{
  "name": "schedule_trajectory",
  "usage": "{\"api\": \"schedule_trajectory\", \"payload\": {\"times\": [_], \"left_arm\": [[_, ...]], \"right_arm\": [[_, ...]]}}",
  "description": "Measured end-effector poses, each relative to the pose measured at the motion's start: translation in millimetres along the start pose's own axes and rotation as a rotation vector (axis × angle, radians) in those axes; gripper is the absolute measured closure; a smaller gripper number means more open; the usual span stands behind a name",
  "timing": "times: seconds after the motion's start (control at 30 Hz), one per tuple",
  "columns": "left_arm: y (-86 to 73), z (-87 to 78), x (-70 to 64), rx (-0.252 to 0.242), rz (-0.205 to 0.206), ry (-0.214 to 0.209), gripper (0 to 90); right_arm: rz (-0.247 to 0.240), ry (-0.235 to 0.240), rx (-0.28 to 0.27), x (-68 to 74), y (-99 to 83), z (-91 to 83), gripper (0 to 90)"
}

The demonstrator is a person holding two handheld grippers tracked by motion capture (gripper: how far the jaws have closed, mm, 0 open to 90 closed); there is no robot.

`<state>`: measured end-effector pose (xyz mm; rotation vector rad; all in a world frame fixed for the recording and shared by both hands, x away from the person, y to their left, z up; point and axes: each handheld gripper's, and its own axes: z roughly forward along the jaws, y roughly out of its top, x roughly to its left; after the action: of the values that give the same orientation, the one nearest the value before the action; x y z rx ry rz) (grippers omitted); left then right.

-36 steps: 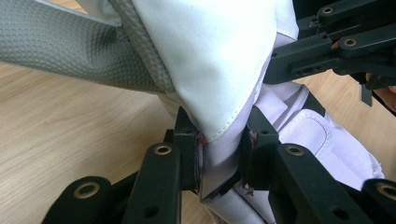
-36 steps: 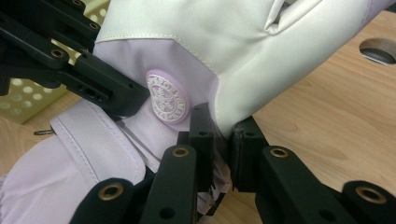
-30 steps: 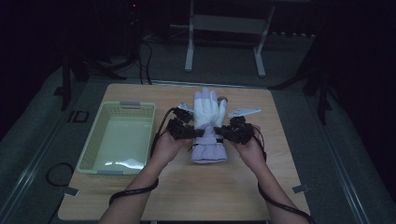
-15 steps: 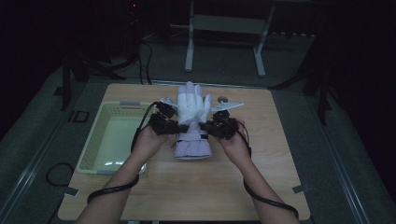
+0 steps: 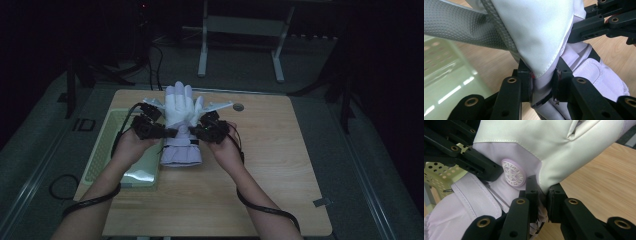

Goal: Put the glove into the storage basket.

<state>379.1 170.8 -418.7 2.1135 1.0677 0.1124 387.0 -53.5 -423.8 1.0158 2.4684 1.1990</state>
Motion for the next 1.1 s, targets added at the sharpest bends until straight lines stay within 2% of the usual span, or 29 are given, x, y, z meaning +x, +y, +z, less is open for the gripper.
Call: {"api": "schedule_trajectory", "payload": {"times": [0.03, 0.07, 0.13, 0.17, 0.2, 0.27, 0.33, 0.4, 0.57, 0.8, 1.1], "left_arm": [[-4.6, -7.0, 7.3, 0.006, -0.003, 0.008, 72.8], [-4.6, -7.0, 7.3, 0.006, -0.003, 0.008, 72.7], [-9.7, -16.3, 16.1, 0.013, -0.011, 0.014, 72.8], [-12.6, -22.1, 22.2, 0.019, -0.028, 0.017, 72.7], [-12.6, -22.1, 22.2, 0.019, -0.028, 0.017, 72.7], [-19.2, -33.9, 34.4, 0.024, -0.043, 0.022, 72.7], [-21.8, -38.4, 38.7, 0.021, -0.046, 0.025, 72.7], [-27.6, -48.0, 46.9, 0.017, -0.041, 0.037, 72.7], [-41.1, -59.6, 61.6, 0.007, -0.033, 0.053, 72.6], [-62.9, -64.3, 83.4, 0.011, -0.052, 0.062, 72.5], [-87.7, -52.4, 99.7, 0.043, -0.076, 0.082, 72.4]], "right_arm": [[0.0, 0.007, 0.008, 7.3, 5.7, 7.5, 81.6], [0.0, 0.007, 0.008, 7.3, 5.7, 7.5, 81.6], [-0.004, 0.013, 0.014, 16.8, 12.2, 16.0, 81.5], [-0.005, 0.014, 0.018, 20.3, 14.4, 18.6, 81.5], [-0.005, 0.014, 0.018, 20.3, 14.4, 18.6, 81.5], [-0.023, 0.017, 0.028, 37.2, 25.9, 32.5, 81.6], [-0.026, 0.017, 0.028, 40.2, 27.9, 34.8, 81.6], [-0.034, 0.02, 0.023, 51.4, 34.8, 43.6, 81.6], [-0.038, 0.031, 0.015, 66.8, 42.1, 59.1, 81.6], [-0.049, 0.039, 0.044, 84.5, 45.6, 85.9, 81.6], [-0.035, 0.02, 0.096, 98.9, 36.0, 118.2, 81.7]]}}
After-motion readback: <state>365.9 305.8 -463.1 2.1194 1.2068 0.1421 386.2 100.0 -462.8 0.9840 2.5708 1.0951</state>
